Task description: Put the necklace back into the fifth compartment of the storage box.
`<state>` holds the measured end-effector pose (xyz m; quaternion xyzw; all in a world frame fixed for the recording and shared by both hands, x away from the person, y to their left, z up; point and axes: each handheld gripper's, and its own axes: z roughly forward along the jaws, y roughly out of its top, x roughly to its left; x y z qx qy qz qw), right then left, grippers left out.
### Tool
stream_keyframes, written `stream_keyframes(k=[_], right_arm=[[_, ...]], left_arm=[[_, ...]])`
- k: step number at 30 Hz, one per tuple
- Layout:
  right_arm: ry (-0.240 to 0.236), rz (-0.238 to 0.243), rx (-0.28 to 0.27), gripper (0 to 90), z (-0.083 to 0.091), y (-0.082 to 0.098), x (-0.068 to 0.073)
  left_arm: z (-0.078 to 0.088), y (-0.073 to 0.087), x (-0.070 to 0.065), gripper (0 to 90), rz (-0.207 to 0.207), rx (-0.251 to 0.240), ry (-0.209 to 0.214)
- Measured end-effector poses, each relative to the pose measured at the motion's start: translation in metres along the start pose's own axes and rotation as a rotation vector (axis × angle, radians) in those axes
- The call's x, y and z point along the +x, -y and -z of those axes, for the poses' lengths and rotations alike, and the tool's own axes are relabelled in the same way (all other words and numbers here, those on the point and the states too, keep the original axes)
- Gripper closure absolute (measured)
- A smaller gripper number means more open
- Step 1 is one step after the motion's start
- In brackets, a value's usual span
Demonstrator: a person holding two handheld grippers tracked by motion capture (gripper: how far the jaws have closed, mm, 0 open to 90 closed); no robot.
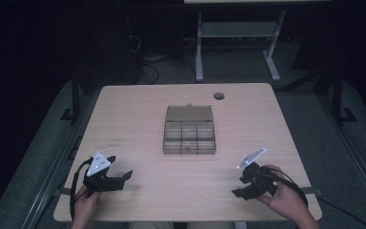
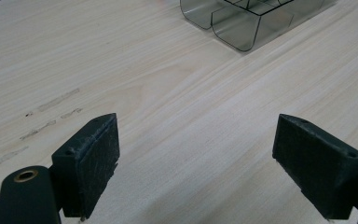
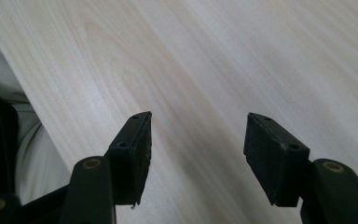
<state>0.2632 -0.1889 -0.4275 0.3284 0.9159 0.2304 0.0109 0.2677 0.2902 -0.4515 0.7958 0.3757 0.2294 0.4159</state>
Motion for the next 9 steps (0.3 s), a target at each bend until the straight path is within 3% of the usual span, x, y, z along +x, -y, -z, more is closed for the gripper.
stream_keyframes(k=[2, 9], right_arm=[[0.018, 0.004, -0.028, 41.6, 0.001, 0.007, 0.008], [0.0, -0.041, -0.111, 38.7, -0.005, 0.024, 0.019]], left_arm=[[0.0, 0.0, 0.0, 14.3, -0.006, 0.001, 0.0], [-0.001, -0.001, 0.001, 14.3, -0.015, 0.003, -0.003]])
